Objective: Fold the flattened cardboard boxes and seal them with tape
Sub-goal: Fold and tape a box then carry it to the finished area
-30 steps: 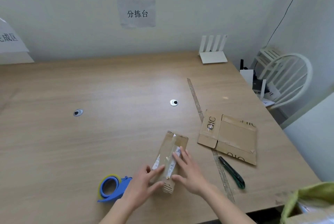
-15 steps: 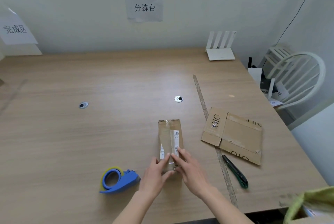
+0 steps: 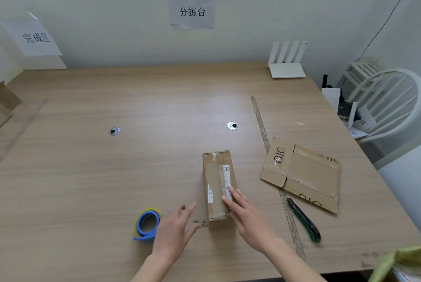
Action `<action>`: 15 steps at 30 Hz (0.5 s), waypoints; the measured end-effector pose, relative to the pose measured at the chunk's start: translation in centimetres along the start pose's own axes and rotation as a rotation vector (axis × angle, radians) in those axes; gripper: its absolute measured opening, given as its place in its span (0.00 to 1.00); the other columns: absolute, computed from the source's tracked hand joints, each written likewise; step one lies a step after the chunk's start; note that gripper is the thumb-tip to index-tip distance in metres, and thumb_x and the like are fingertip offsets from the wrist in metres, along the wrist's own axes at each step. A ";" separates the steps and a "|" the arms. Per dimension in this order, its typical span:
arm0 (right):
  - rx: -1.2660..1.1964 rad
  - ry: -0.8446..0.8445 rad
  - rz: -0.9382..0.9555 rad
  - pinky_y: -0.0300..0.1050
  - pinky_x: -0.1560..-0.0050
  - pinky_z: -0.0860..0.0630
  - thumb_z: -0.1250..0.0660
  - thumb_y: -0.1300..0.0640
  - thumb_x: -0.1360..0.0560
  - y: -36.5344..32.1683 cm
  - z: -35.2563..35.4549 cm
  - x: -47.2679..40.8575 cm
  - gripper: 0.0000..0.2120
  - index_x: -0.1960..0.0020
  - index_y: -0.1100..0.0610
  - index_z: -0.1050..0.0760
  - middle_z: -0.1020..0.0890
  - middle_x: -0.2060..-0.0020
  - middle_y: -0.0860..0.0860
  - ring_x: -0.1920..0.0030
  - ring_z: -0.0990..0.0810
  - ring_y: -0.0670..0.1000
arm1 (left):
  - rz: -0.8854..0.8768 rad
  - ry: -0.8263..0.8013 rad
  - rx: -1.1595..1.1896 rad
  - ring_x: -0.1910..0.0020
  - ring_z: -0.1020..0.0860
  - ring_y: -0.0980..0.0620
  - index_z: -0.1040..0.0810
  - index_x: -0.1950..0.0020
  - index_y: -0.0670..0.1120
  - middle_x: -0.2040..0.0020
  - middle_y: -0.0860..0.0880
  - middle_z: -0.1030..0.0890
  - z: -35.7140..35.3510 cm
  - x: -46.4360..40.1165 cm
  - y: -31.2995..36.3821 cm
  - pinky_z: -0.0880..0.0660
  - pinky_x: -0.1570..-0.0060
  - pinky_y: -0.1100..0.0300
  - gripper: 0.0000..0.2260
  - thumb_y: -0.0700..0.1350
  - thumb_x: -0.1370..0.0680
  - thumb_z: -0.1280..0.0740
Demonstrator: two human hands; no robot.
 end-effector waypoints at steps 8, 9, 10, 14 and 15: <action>-0.019 0.002 -0.009 0.37 0.23 0.48 0.47 0.43 0.15 -0.5 0.4 -0.1 0.24 0.20 0.39 0.45 0.58 0.21 0.33 0.21 0.61 0.37 | 0.299 -0.162 -0.190 0.55 0.20 0.41 0.30 0.27 0.57 0.44 0.43 0.22 -4.3 2.0 -6.4 0.22 0.47 0.45 0.44 0.62 0.41 0.19; -0.020 0.003 -0.011 0.37 0.24 0.48 0.47 0.43 0.15 -0.5 0.6 -0.1 0.24 0.20 0.38 0.46 0.58 0.21 0.33 0.21 0.61 0.36 | 0.317 -0.142 -0.190 0.59 0.22 0.41 0.30 0.28 0.58 0.45 0.41 0.23 -4.7 1.7 -6.7 0.22 0.50 0.44 0.44 0.60 0.42 0.18; -0.024 0.005 -0.014 0.36 0.24 0.49 0.46 0.43 0.15 -0.5 0.7 -0.1 0.24 0.20 0.39 0.46 0.58 0.21 0.33 0.21 0.61 0.37 | 0.335 -0.123 -0.178 0.65 0.24 0.41 0.29 0.29 0.58 0.48 0.40 0.25 -4.9 1.5 -6.7 0.23 0.54 0.44 0.44 0.57 0.43 0.17; -0.022 -0.005 -0.016 0.34 0.25 0.53 0.45 0.44 0.15 -0.7 0.9 0.0 0.25 0.19 0.39 0.46 0.57 0.21 0.34 0.21 0.61 0.37 | 0.353 -0.127 -0.172 0.66 0.23 0.46 0.43 0.23 0.66 0.60 0.47 0.24 -4.5 1.9 -6.8 0.25 0.47 0.47 0.41 0.59 0.31 0.25; -0.019 -0.010 -0.015 0.35 0.25 0.53 0.45 0.44 0.15 -0.8 0.9 -0.1 0.25 0.19 0.39 0.46 0.57 0.21 0.34 0.21 0.61 0.37 | 0.339 -0.098 -0.166 0.68 0.25 0.49 0.47 0.23 0.65 0.64 0.50 0.25 -4.4 2.0 -7.0 0.25 0.48 0.51 0.41 0.58 0.28 0.26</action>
Point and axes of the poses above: each hand's wrist, its own x-axis away from the middle knuckle, its own z-axis out of the back of the hand, y = z × x, the point moved 1 cm from there along -x, towards the middle knuckle
